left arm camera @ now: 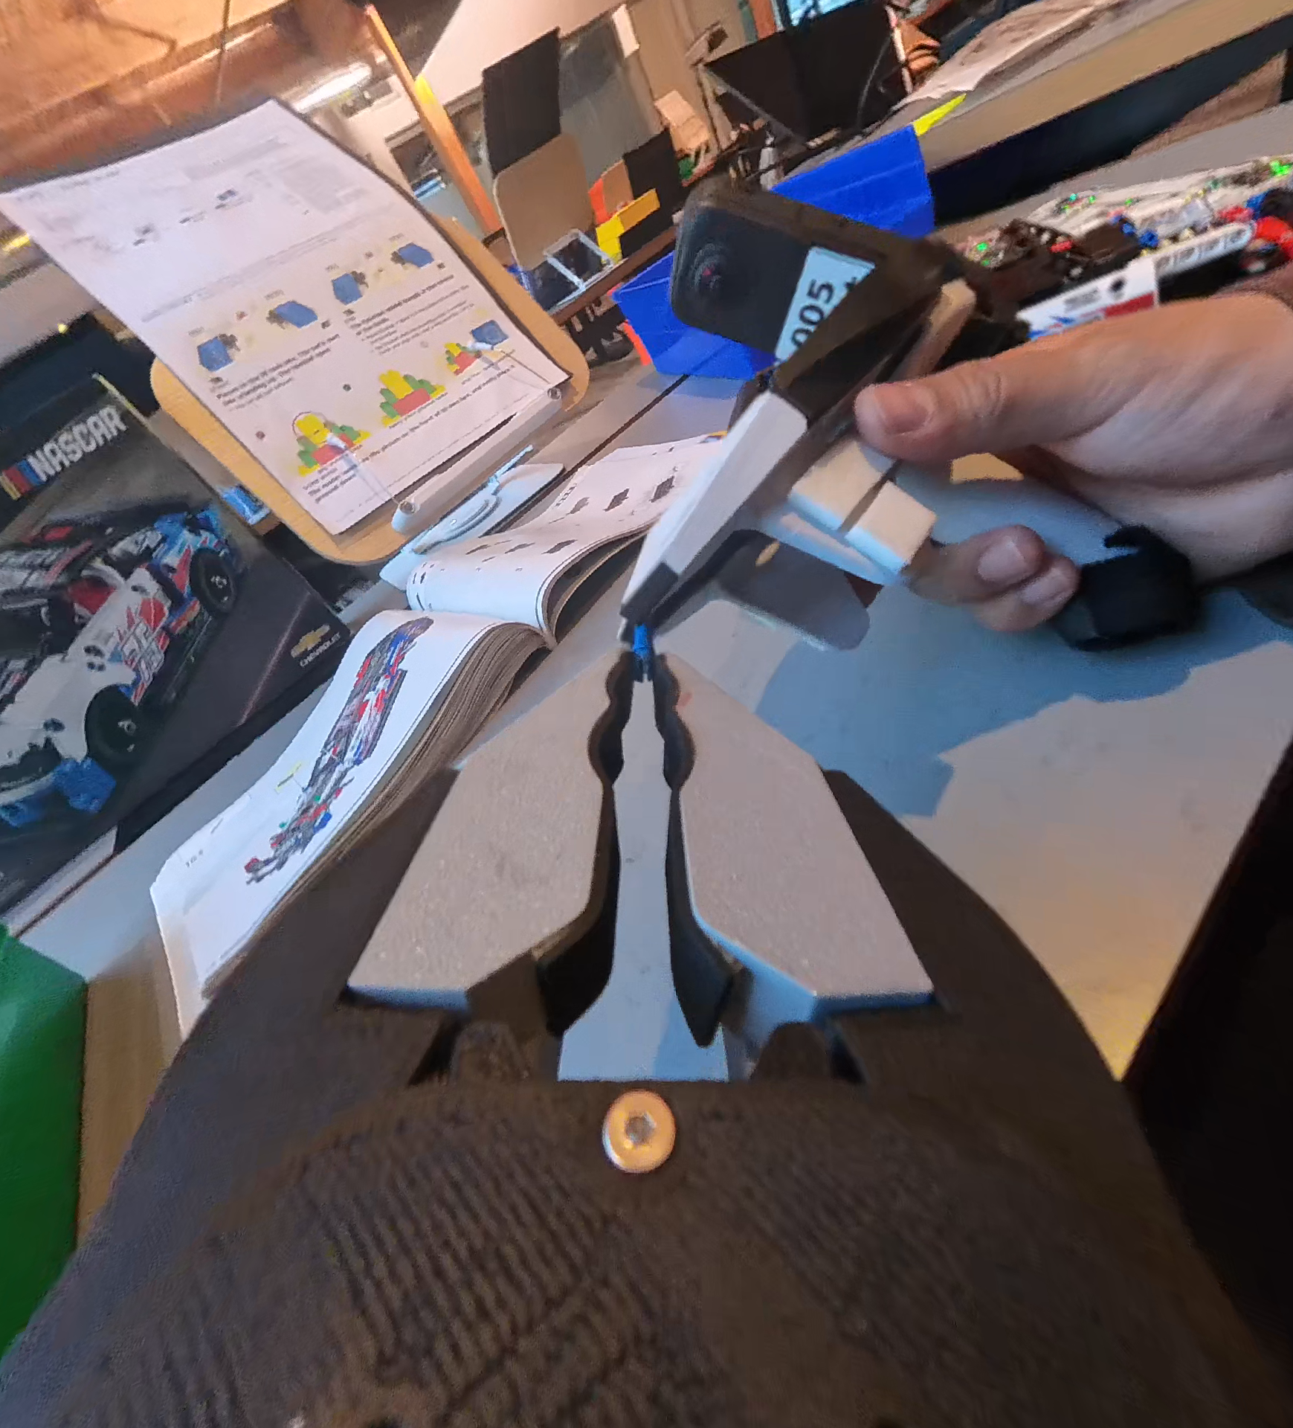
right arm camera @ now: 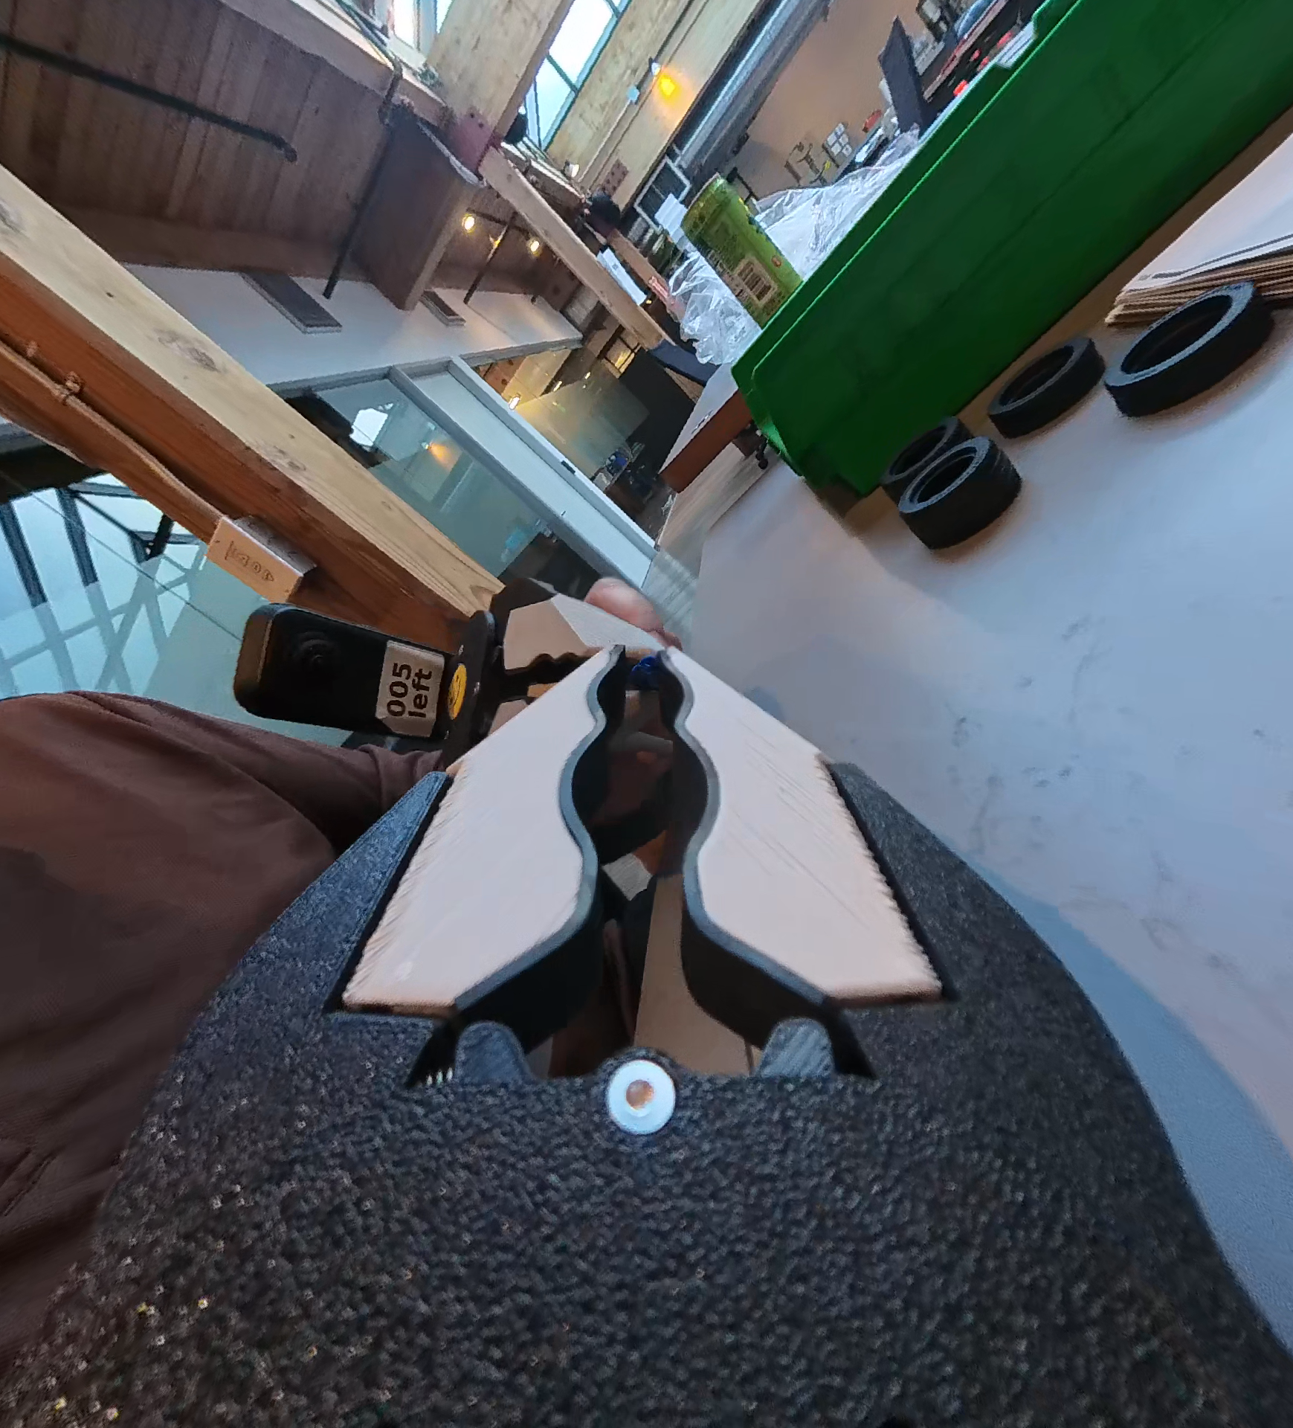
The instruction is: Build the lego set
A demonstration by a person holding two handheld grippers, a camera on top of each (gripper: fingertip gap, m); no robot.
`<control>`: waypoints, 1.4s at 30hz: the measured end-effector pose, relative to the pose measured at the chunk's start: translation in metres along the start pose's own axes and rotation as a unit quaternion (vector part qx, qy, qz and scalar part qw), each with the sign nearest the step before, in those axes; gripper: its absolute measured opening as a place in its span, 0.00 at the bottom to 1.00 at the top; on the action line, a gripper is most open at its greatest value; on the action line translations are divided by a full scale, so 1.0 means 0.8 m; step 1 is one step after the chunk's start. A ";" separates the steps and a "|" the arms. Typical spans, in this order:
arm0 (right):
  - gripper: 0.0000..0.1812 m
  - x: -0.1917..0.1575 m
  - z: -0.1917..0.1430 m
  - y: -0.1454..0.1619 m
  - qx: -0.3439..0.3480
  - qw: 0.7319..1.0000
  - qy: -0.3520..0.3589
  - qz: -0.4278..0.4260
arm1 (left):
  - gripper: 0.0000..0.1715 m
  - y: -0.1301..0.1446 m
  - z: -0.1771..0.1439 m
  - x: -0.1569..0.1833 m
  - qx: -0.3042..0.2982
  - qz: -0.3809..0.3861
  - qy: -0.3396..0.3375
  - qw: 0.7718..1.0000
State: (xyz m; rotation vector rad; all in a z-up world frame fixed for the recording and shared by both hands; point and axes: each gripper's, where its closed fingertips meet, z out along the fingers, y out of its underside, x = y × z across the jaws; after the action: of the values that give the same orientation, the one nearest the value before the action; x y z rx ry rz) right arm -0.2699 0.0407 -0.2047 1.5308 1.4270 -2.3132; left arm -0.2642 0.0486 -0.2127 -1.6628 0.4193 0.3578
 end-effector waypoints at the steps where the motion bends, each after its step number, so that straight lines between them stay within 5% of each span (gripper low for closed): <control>1: 0.04 0.002 -0.003 -0.001 0.001 1.000 0.004 -0.001 | 0.01 0.002 0.002 0.000 -0.001 0.010 0.005 1.000; 17: 0.13 -0.006 0.000 0.001 -0.023 0.999 -0.018 -0.037 | 0.01 -0.019 -0.017 -0.021 0.085 -0.051 -0.008 0.995; 25: 0.16 -0.013 0.000 0.001 -0.023 0.998 -0.036 -0.043 | 0.01 -0.041 -0.034 -0.023 0.151 0.064 -0.098 0.982; 31: 0.17 -0.012 -0.002 -0.002 -0.016 0.998 -0.034 -0.042 | 0.01 -0.021 -0.106 -0.177 0.181 -0.115 -0.225 0.951; 34: 0.18 -0.012 0.000 0.000 -0.021 0.998 -0.032 -0.044 | 0.01 0.003 -0.144 -0.227 0.174 -0.145 -0.271 0.936; 38: 0.18 -0.011 0.004 0.003 -0.029 0.998 -0.025 -0.055 | 0.01 0.006 -0.133 -0.198 0.188 -0.182 -0.209 0.942; 42: 0.17 -0.014 0.010 0.004 -0.031 0.996 -0.015 -0.081 | 0.01 -0.013 -0.082 -0.121 0.172 -0.164 -0.102 0.966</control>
State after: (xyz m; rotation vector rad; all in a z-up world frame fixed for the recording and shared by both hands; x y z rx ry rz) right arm -0.2683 0.0287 -0.1978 1.4067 1.6570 -2.3429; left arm -0.3451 -0.0088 -0.1503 -1.3106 0.0425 0.1927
